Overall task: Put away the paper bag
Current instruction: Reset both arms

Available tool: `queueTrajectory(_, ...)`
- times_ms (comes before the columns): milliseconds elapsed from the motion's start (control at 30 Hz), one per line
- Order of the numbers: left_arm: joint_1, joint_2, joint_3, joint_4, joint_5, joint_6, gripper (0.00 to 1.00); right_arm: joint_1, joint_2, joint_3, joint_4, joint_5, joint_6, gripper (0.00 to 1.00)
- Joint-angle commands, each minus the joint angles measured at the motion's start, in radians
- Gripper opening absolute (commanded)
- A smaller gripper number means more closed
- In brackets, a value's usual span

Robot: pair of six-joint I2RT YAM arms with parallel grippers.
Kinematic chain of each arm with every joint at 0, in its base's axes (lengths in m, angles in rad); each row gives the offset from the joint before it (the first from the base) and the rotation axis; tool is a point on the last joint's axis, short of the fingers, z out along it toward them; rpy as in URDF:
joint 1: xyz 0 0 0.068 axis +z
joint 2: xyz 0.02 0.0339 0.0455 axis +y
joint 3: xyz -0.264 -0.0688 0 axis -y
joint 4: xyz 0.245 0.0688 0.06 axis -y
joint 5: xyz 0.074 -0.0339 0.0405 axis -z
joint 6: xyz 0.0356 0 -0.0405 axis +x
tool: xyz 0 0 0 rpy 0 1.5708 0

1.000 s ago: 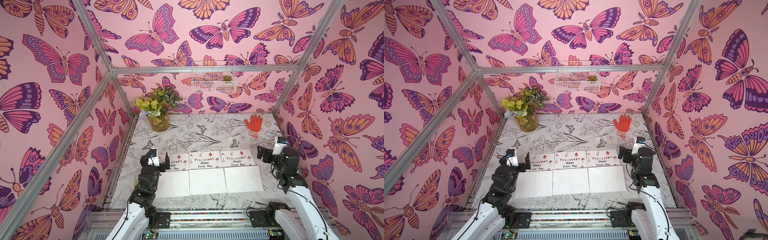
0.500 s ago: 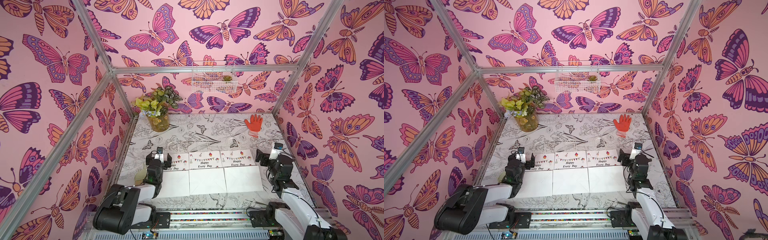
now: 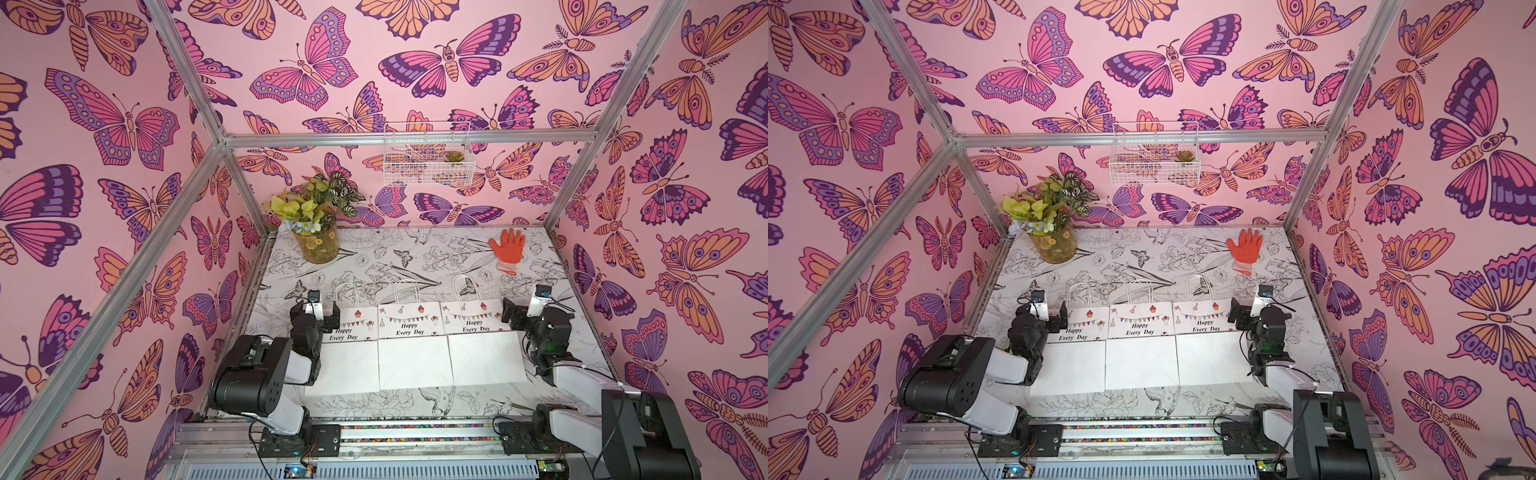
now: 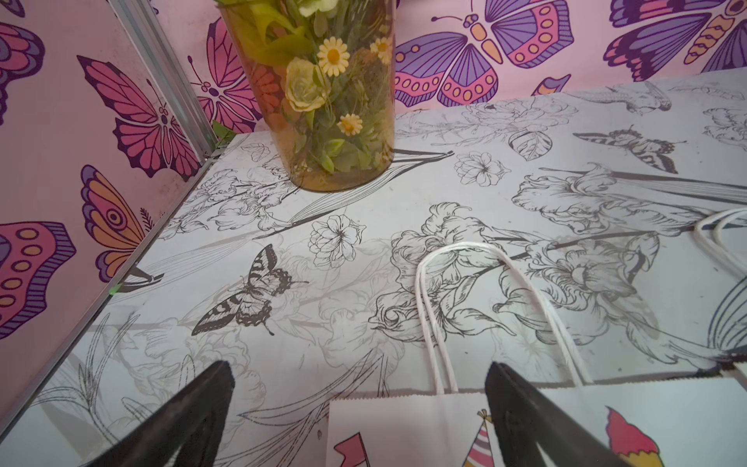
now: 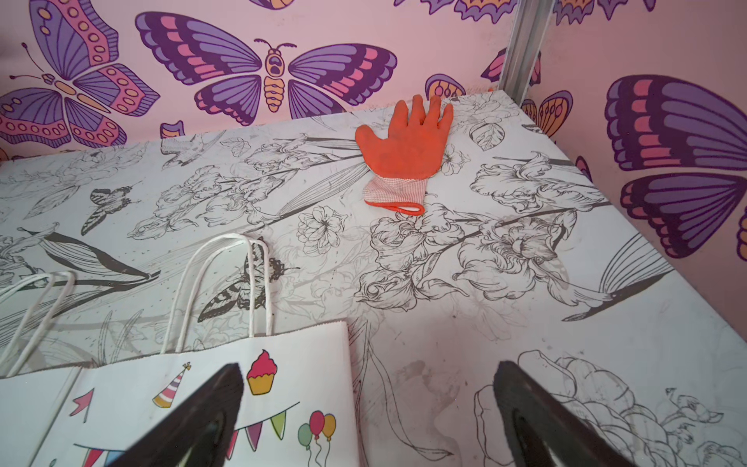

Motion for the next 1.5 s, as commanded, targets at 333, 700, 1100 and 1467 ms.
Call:
queueTrajectory(333,0.003,-0.005,0.001,0.026,0.054,0.008,1.0,0.029,0.071,0.023,0.133,0.067,-0.03,0.99)
queueTrajectory(700,0.004,-0.007,0.002,0.026,0.054,0.006,1.0,0.04,0.376,0.018,0.476,0.025,-0.069,0.99)
queueTrajectory(1100,0.004,-0.007,0.004,0.021,0.053,0.005,1.0,0.043,0.344,0.15,0.173,-0.014,-0.089,0.99)
queueTrajectory(1467,0.004,-0.007,0.004,0.021,0.054,0.005,1.0,0.043,0.331,0.172,0.11,-0.01,-0.086,0.99)
